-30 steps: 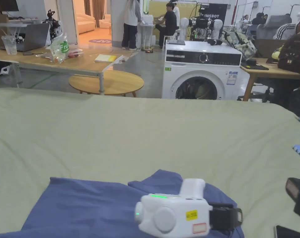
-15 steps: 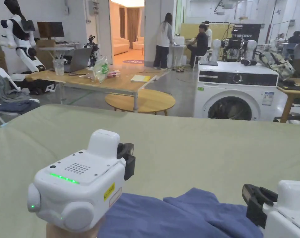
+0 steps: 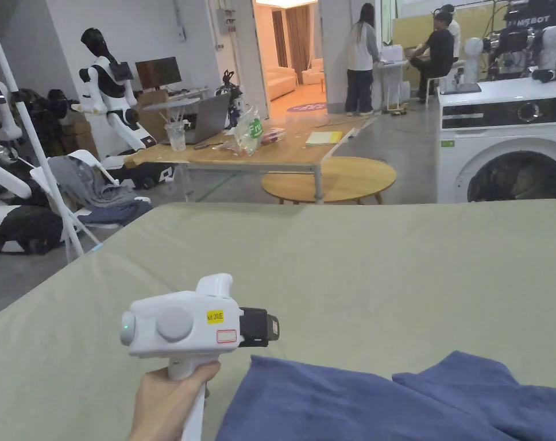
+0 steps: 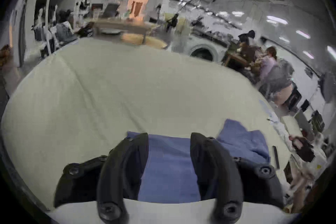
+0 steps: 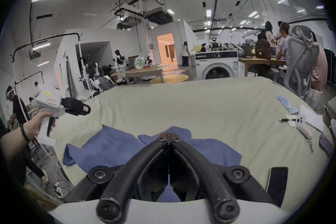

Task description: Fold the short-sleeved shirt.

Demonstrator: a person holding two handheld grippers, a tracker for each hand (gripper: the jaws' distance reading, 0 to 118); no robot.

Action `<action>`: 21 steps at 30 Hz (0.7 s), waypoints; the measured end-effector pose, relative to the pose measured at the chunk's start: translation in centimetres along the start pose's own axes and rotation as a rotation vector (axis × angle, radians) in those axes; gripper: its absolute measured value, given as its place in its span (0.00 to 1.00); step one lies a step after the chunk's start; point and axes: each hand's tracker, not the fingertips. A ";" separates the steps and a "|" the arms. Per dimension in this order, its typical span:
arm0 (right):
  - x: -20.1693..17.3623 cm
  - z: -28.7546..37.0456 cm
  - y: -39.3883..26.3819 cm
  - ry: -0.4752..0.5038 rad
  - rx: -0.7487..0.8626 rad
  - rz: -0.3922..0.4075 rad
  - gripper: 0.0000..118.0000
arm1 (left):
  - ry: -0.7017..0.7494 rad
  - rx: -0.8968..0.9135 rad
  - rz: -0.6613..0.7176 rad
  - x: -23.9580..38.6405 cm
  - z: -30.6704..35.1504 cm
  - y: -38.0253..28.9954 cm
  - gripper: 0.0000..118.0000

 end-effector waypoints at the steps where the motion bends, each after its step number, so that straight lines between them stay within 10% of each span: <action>1: 0.5 0.0 -0.3 -0.014 -0.012 0.004 0.00 | 0.031 -0.014 0.012 -0.6 -1.4 0.2 0.39; 13: 7.3 0.2 -2.8 -0.158 -0.123 -0.088 0.00 | 0.123 -0.214 0.068 -2.8 -12.9 -1.2 0.39; 17: 8.2 1.1 -3.4 -0.189 -0.130 -0.098 0.00 | 0.202 -0.227 -0.080 -1.6 -13.5 -1.0 0.00; 21: 8.8 1.6 -3.9 -0.234 -0.130 -0.171 0.04 | 0.179 -0.245 -0.062 -1.4 -14.3 -1.6 0.00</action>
